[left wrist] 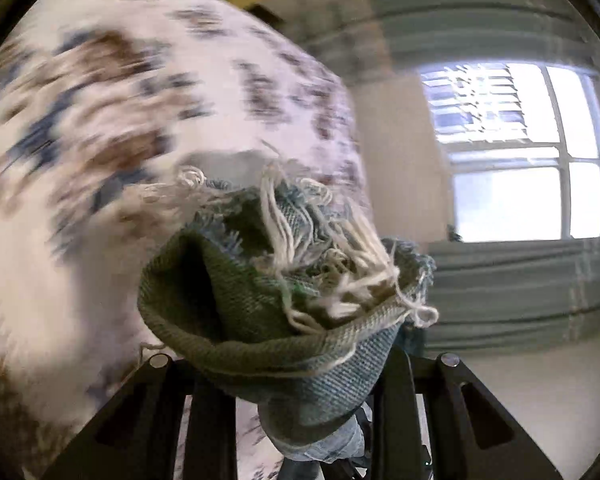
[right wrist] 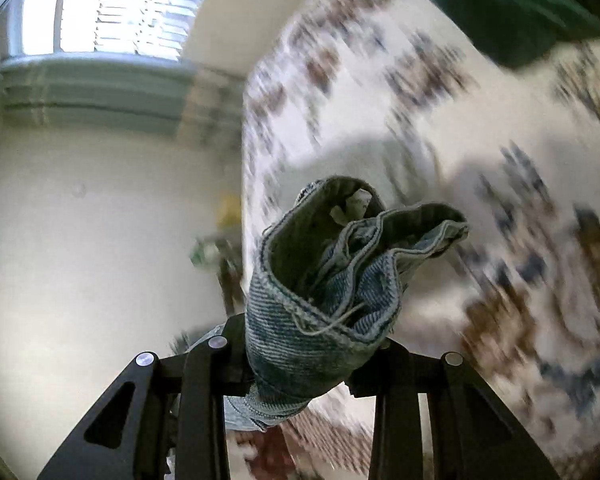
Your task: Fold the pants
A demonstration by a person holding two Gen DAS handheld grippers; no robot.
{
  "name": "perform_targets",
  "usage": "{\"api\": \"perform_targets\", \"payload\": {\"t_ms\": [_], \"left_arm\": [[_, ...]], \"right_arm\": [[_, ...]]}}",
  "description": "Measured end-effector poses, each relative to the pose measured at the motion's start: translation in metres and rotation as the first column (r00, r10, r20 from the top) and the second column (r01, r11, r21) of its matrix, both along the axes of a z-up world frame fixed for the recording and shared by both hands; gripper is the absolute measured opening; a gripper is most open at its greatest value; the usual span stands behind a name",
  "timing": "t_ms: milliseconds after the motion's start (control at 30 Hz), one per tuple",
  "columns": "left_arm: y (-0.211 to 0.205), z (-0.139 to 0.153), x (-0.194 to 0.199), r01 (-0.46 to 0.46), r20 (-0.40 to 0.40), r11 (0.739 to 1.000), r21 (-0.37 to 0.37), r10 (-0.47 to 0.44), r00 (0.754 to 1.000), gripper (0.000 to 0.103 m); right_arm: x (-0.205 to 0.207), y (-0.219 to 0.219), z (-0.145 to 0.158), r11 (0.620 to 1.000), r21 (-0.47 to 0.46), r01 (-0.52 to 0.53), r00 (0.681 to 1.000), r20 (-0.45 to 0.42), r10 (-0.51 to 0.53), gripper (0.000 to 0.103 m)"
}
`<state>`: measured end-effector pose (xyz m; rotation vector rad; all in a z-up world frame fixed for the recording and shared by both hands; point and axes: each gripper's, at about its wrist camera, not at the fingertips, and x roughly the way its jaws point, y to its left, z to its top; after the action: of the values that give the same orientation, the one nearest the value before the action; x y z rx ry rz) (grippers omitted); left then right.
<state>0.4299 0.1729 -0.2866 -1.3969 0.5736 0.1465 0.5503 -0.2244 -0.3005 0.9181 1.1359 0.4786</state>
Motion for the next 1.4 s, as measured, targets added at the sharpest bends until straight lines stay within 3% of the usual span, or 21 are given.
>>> {"api": "perform_targets", "payload": {"t_ms": [100,167,267,333,467,600,767,867,933,967,1000,1067,1133,1267,1333,1400], "left_arm": [[0.032,0.017,0.080,0.085,0.064,0.996,0.039,-0.088,0.994,0.022],[0.052,0.012,0.121,0.121,0.079,0.991,0.057,-0.125,0.989,0.022],[0.073,-0.016,0.175,0.182,0.069,0.980,0.080,-0.188,0.980,0.022],[0.084,-0.055,0.198,0.230,0.026,0.970,0.077,-0.233,0.972,0.022],[0.093,-0.132,0.207,0.307,-0.130,0.947,0.093,-0.294,0.947,0.022],[0.093,-0.172,0.185,0.338,-0.207,0.940,0.056,-0.320,0.924,0.022],[0.089,-0.176,0.169,0.372,-0.249,0.927,0.041,-0.351,0.903,0.026],[0.084,-0.166,0.168,0.418,-0.312,0.907,0.051,-0.383,0.869,0.031],[0.079,-0.153,0.166,0.457,-0.393,0.883,0.105,-0.385,0.835,0.043],[0.078,-0.149,0.166,0.478,-0.437,0.867,0.142,-0.378,0.816,0.058],[0.072,-0.137,0.164,0.518,-0.507,0.829,0.211,-0.360,0.783,0.072],[0.062,-0.120,0.159,0.576,-0.571,0.756,0.311,-0.336,0.749,0.078],[0.047,-0.097,0.148,0.633,-0.620,0.646,0.426,-0.301,0.724,0.084],[0.018,-0.062,0.125,0.694,-0.661,0.484,0.533,-0.275,0.698,0.085],[0.008,-0.047,0.111,0.697,-0.656,0.430,0.575,-0.268,0.706,0.085],[-0.001,-0.029,0.099,0.692,-0.645,0.391,0.607,-0.267,0.716,0.085]], "right_arm": [[0.048,0.027,0.020,0.997,0.005,0.079,0.994,0.075,-0.079,0.034],[0.079,0.047,0.018,0.991,0.010,0.134,0.985,0.111,-0.134,0.034],[0.108,0.070,-0.008,0.983,-0.005,0.184,0.976,0.118,-0.182,0.034],[0.116,0.083,-0.046,0.978,-0.017,0.207,0.975,0.084,-0.205,0.034],[0.109,0.107,-0.133,0.976,-0.091,0.197,0.979,-0.025,-0.200,0.034],[0.088,0.110,-0.173,0.972,-0.092,0.218,0.972,-0.075,-0.225,0.034],[0.083,0.112,-0.188,0.972,-0.105,0.209,0.970,-0.104,-0.220,0.039],[0.079,0.110,-0.193,0.975,-0.132,0.179,0.967,-0.161,-0.199,0.058],[0.076,0.105,-0.193,0.969,-0.181,0.167,0.961,-0.190,-0.201,0.072],[0.074,0.104,-0.189,0.964,-0.218,0.152,0.963,-0.188,-0.195,0.073],[0.071,0.105,-0.181,0.953,-0.276,0.128,0.968,-0.176,-0.181,0.078],[0.065,0.108,-0.165,0.924,-0.373,0.086,0.978,-0.145,-0.150,0.087],[0.055,0.114,-0.141,0.871,-0.489,0.045,0.987,-0.111,-0.114,0.096],[0.030,0.130,-0.094,0.705,-0.709,0.003,0.998,-0.041,-0.045,0.103],[0.012,0.135,-0.068,0.633,-0.774,0.019,1.000,0.005,-0.024,0.103],[-0.007,0.137,-0.043,0.590,-0.806,0.036,0.999,0.040,-0.007,0.103]]}}
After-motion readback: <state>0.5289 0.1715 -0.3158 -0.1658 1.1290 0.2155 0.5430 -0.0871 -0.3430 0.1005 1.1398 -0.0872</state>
